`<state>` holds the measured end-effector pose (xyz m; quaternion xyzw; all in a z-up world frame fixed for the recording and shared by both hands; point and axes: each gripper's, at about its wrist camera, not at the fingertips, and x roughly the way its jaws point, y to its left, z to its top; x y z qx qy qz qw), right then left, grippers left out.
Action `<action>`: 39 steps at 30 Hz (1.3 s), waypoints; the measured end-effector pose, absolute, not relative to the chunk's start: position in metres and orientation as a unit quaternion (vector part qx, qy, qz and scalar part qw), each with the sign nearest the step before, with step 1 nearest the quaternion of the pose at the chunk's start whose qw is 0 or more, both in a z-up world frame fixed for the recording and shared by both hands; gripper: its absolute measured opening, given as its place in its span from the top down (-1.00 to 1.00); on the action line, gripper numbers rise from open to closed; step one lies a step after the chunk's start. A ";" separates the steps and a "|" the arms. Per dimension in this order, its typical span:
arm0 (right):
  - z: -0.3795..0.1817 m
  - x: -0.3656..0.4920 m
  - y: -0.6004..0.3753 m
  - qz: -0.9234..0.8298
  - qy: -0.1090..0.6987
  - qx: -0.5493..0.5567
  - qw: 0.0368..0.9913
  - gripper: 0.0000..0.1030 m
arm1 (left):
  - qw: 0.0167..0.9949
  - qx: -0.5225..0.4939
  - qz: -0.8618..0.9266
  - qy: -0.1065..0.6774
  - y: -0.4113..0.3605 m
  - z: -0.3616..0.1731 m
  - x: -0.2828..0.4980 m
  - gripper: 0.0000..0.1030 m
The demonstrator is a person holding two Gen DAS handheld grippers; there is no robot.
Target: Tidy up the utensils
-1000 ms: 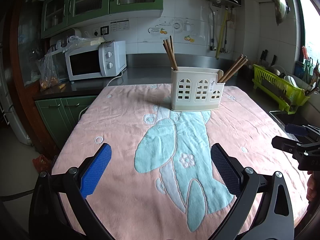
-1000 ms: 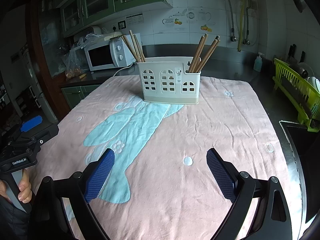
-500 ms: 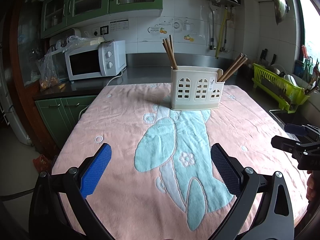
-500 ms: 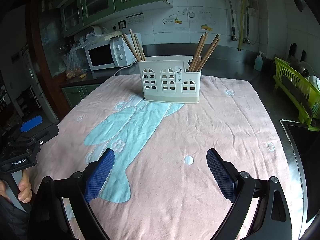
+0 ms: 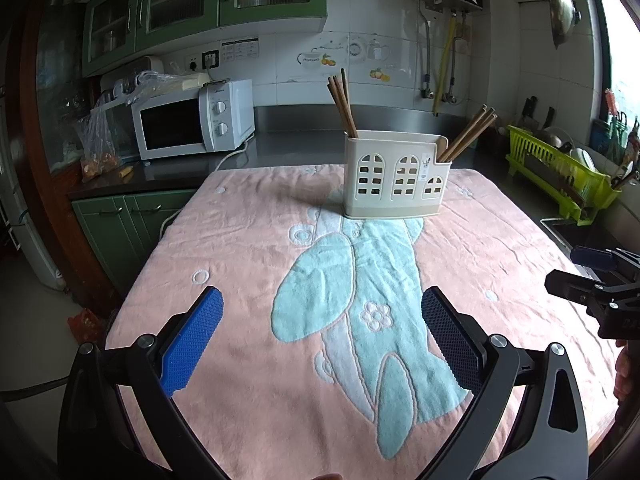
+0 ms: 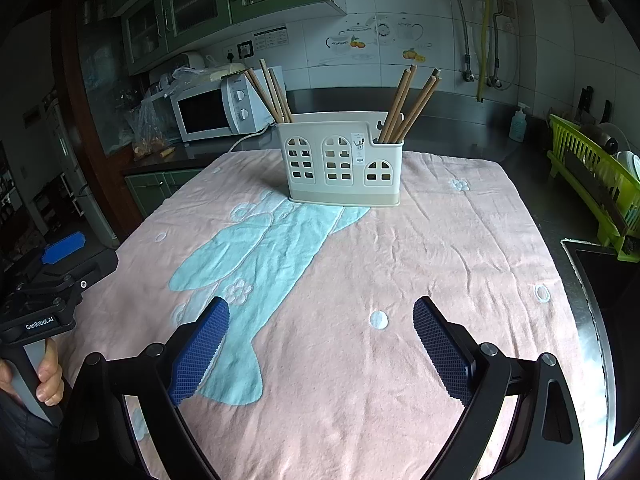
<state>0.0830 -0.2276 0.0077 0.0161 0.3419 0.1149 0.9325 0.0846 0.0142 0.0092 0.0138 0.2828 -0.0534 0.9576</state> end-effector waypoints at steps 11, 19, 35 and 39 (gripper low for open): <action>0.008 0.083 -0.228 0.115 0.342 0.016 0.932 -0.75 | 0.957 0.014 -0.053 0.283 0.014 0.009 0.084 -0.91; 0.008 0.083 -0.228 0.115 0.342 0.016 0.932 -0.75 | 0.957 0.015 -0.052 0.284 0.014 0.008 0.084 -0.91; 0.007 0.083 -0.227 0.116 0.342 0.016 0.932 -0.75 | 0.957 0.015 -0.051 0.286 0.014 0.004 0.084 -0.91; 0.007 0.083 -0.227 0.116 0.344 0.016 0.932 -0.75 | 0.957 0.015 -0.051 0.286 0.014 0.005 0.084 -0.91</action>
